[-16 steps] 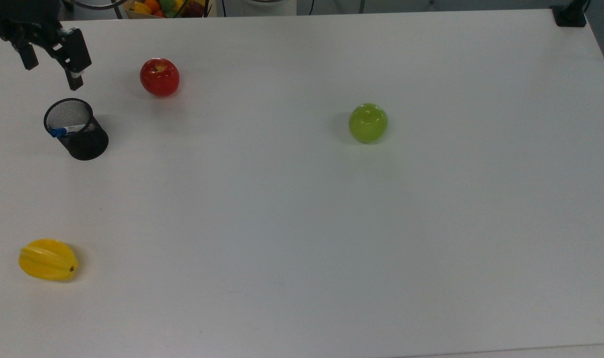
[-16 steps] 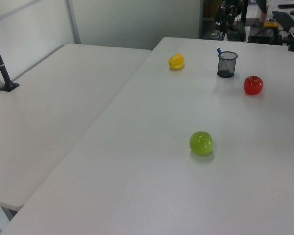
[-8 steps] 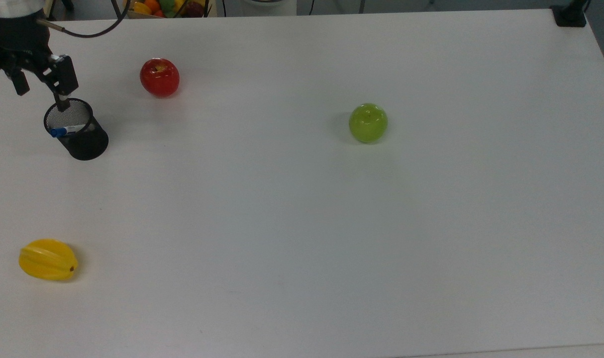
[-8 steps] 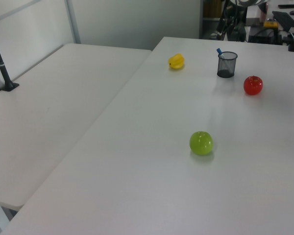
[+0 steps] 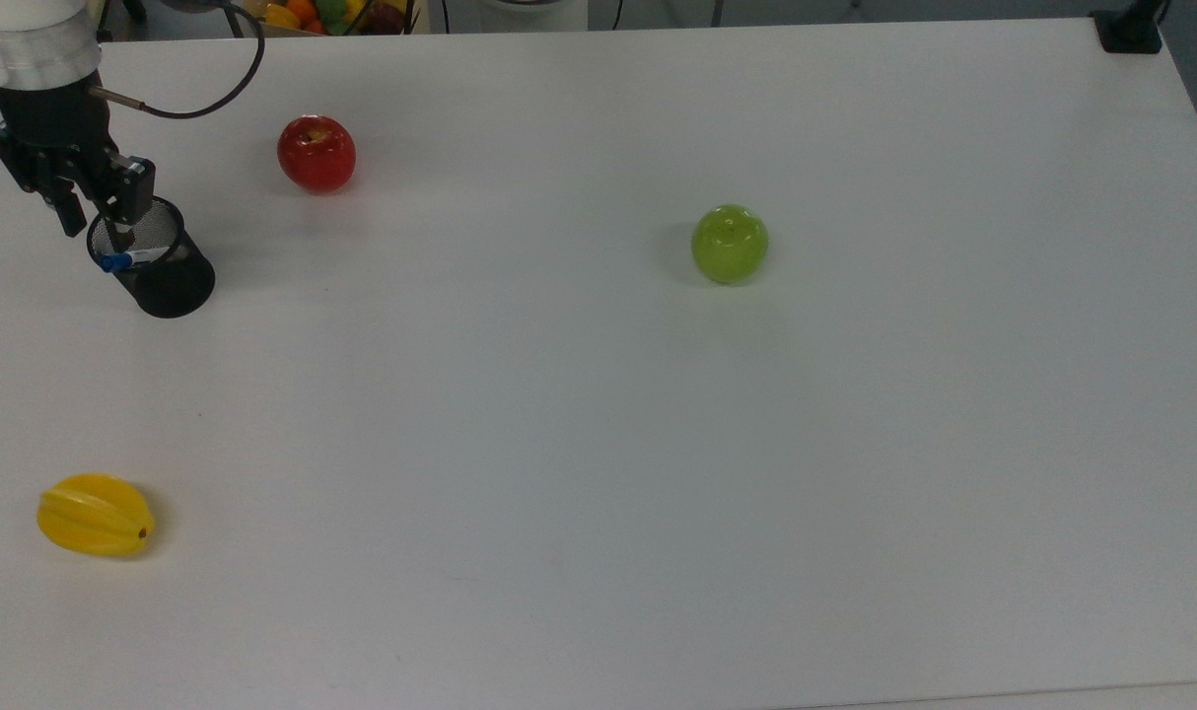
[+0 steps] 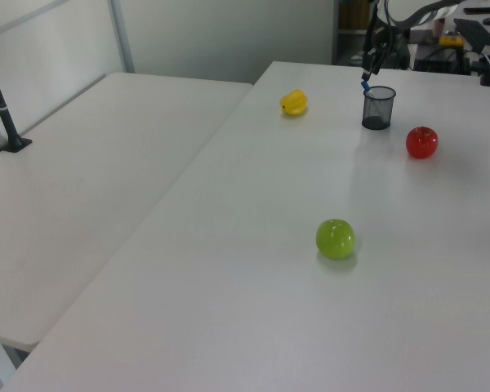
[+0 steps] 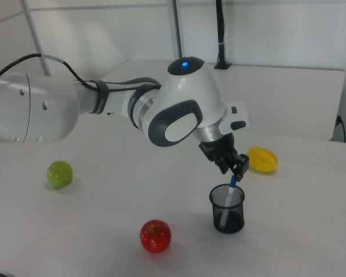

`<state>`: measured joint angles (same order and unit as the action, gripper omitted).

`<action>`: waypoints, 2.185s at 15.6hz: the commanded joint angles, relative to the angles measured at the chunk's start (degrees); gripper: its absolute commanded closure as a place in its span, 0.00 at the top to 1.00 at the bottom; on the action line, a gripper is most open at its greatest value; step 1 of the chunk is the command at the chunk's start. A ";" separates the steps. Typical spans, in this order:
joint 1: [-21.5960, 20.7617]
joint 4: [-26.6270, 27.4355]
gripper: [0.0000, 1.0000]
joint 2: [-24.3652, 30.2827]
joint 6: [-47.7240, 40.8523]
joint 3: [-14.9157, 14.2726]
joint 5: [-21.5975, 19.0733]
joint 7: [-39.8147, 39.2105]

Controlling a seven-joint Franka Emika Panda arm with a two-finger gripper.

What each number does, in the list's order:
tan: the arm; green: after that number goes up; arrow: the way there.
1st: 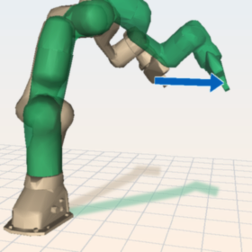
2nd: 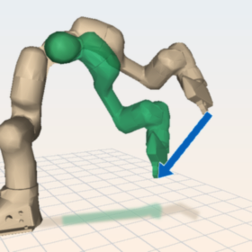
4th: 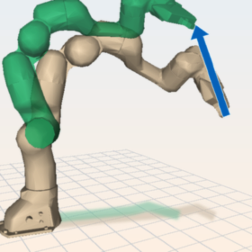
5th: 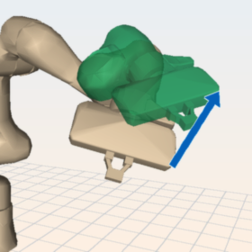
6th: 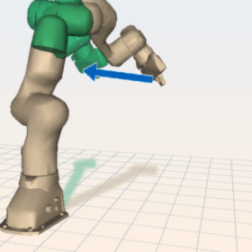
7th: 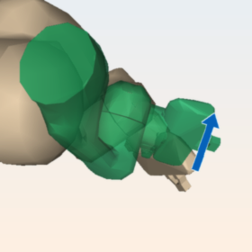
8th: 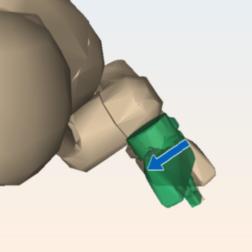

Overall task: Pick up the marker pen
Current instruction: 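Move the gripper over the black mesh cup to the blue-capped marker, then close the gripper on the marker's blue cap, then lift the marker up out of the mesh cup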

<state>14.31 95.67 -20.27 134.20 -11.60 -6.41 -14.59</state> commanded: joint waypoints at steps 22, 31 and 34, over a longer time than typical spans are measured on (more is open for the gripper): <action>0.11 -0.57 0.05 -1.80 4.58 0.61 -3.34 -4.39; -0.60 -3.03 0.05 4.62 4.15 0.88 -6.16 -3.96; -2.43 -4.52 0.05 5.58 -0.75 0.96 -6.08 -2.38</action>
<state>13.96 92.03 -16.12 138.10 -10.64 -11.09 -17.53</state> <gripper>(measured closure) 0.828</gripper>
